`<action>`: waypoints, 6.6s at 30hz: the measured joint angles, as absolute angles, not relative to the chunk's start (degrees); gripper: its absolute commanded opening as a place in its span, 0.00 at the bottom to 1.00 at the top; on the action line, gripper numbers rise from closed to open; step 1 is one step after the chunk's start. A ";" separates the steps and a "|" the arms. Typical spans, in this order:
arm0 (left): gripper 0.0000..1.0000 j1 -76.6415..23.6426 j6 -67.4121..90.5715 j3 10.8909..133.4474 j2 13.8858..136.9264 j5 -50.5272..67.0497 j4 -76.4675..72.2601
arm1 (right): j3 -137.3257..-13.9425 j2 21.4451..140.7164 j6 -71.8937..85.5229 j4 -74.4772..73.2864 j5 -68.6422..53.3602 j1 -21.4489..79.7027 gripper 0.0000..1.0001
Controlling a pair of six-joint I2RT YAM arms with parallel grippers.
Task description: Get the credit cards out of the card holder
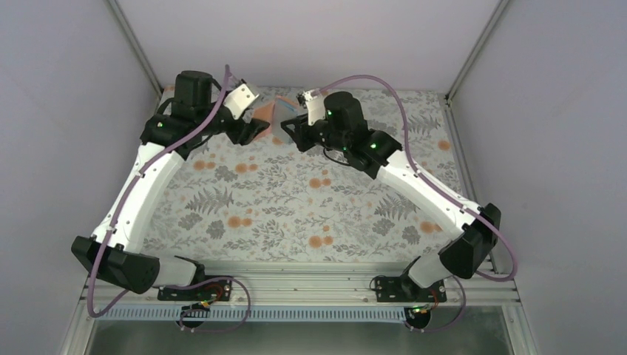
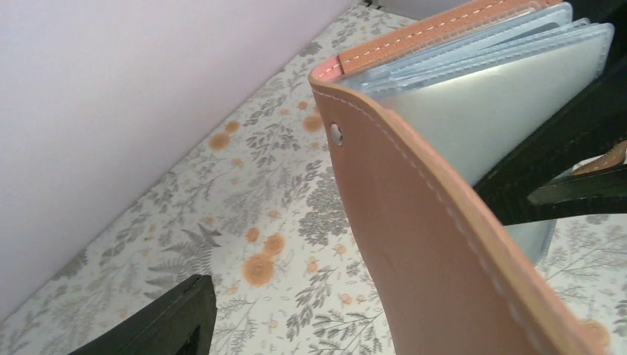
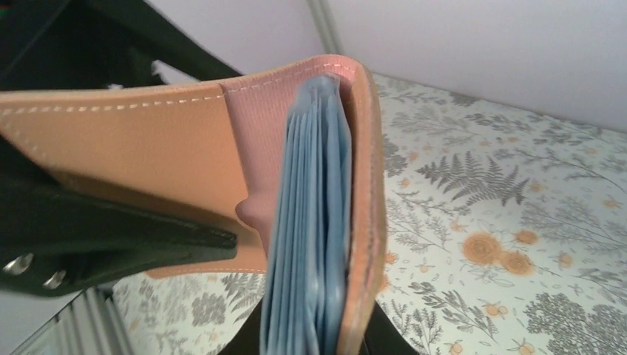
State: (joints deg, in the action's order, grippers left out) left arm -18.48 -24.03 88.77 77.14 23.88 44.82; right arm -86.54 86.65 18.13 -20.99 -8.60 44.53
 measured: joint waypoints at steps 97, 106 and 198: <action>0.65 -18.24 -25.36 88.60 77.21 46.72 51.11 | -88.25 95.09 16.75 -31.99 3.97 42.26 0.04; 0.35 -21.89 -26.17 88.60 79.31 53.63 53.01 | -87.92 93.84 12.53 -27.88 -13.82 40.80 0.04; 0.02 -14.33 -34.54 89.78 75.75 63.20 59.66 | -74.96 79.26 -9.32 -21.41 -58.65 31.38 0.13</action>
